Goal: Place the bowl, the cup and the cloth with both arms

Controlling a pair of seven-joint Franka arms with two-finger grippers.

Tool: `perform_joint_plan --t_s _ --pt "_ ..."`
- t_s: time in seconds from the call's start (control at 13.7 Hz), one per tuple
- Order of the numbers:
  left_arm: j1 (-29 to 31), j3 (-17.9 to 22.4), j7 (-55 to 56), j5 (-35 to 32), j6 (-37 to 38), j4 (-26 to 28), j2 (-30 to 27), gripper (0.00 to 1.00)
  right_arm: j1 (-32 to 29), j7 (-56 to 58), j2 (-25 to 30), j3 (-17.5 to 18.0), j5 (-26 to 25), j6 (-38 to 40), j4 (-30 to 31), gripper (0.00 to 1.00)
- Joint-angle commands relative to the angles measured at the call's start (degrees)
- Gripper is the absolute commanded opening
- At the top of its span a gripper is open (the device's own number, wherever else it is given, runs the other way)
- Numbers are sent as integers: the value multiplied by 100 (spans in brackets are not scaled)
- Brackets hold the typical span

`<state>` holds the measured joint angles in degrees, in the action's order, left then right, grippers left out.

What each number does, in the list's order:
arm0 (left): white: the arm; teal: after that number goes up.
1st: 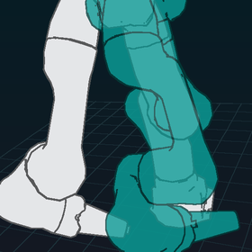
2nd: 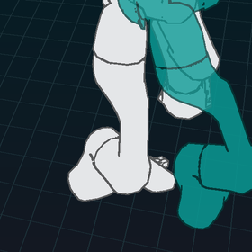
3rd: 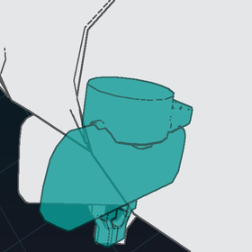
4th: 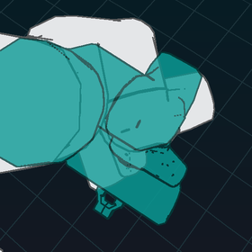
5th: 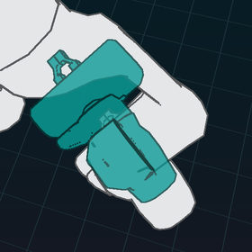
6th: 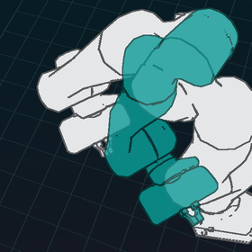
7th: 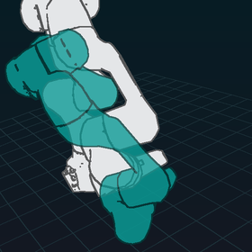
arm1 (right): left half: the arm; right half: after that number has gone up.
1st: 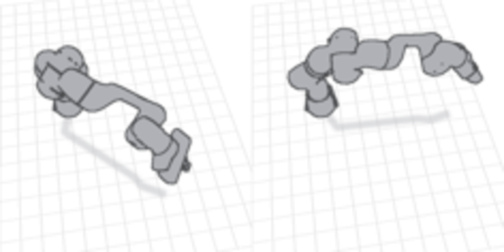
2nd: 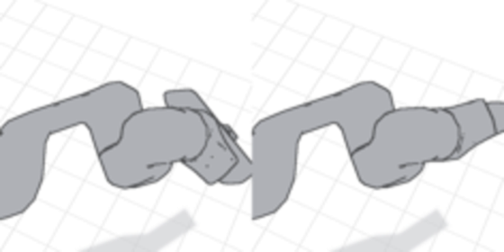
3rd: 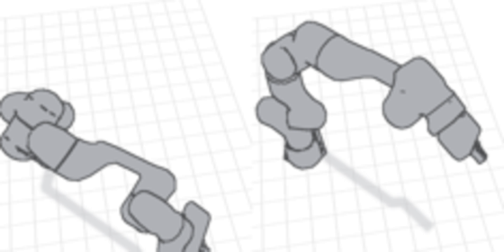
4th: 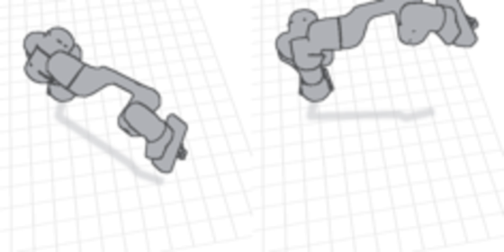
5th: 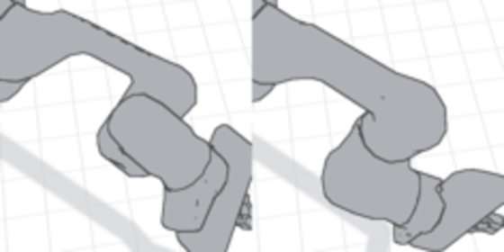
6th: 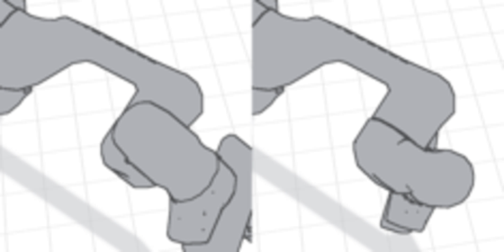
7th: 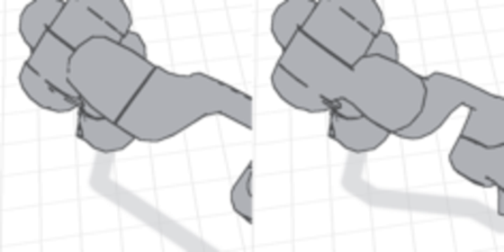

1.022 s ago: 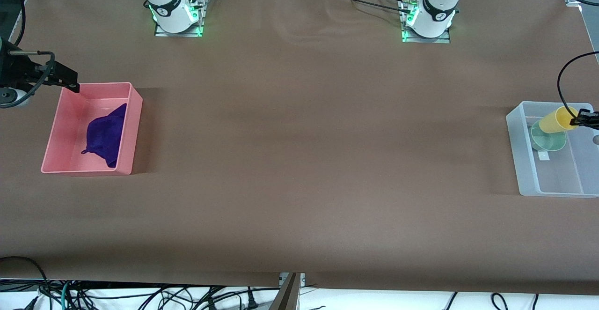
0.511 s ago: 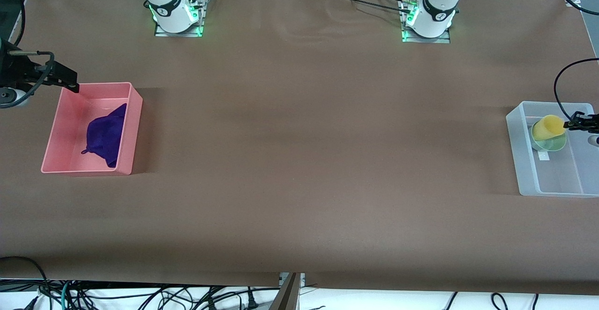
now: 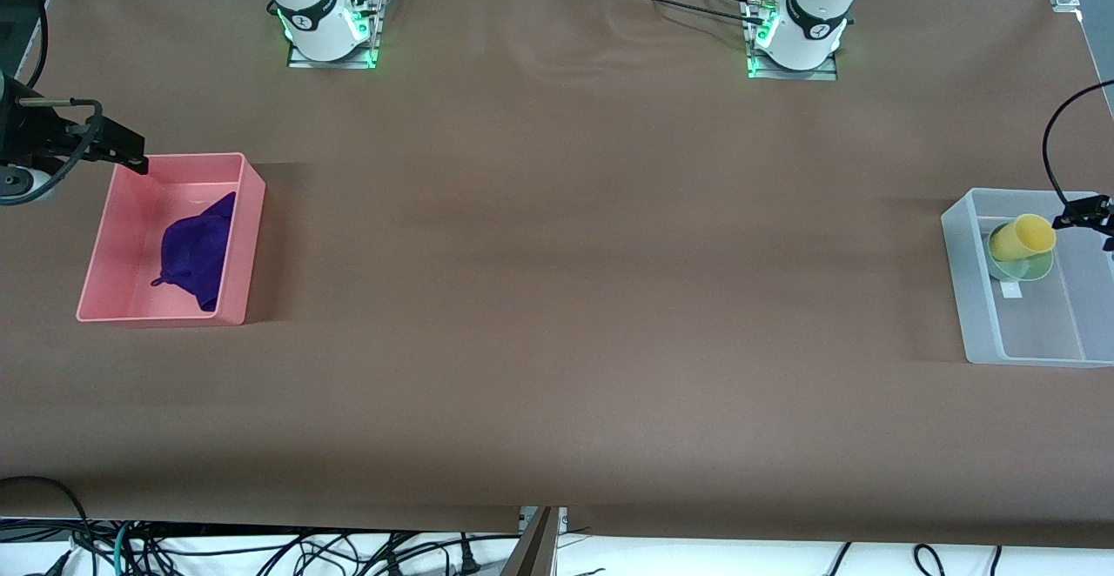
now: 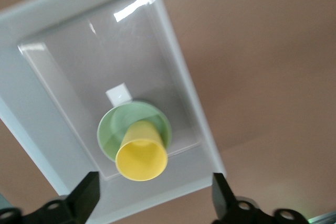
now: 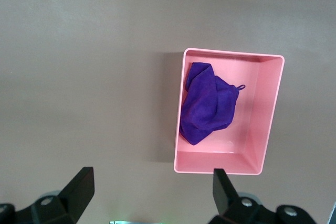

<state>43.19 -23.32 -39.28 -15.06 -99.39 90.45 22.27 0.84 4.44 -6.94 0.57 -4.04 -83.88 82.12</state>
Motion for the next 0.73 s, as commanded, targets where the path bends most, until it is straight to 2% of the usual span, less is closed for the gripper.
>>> perform_joint_plan --t_s 0.0,0.22,0.44,0.51,0.58,0.66 --pt "-30 -628 787 -24 401 87 -512 100 -31 -31 18 39 88 47 -30 100" --pt "-30 -1507 1833 -23 797 -96 -724 100 -31 -31 18 39 88 39 -30 100" --pt "-30 -1939 2144 11 974 -431 -742 100 -31 -31 18 39 88 30 -30 100" --pt "-195 -1879 2179 194 965 -440 -855 100 -40 -31 18 39 88 30 -30 100" --pt "-588 -1565 2223 396 965 -397 -1004 100 -40 -31 9 39 88 38 -38 100" --pt "-1149 -953 2380 720 931 -370 -1162 100 -40 -31 17 39 88 30 -39 100"
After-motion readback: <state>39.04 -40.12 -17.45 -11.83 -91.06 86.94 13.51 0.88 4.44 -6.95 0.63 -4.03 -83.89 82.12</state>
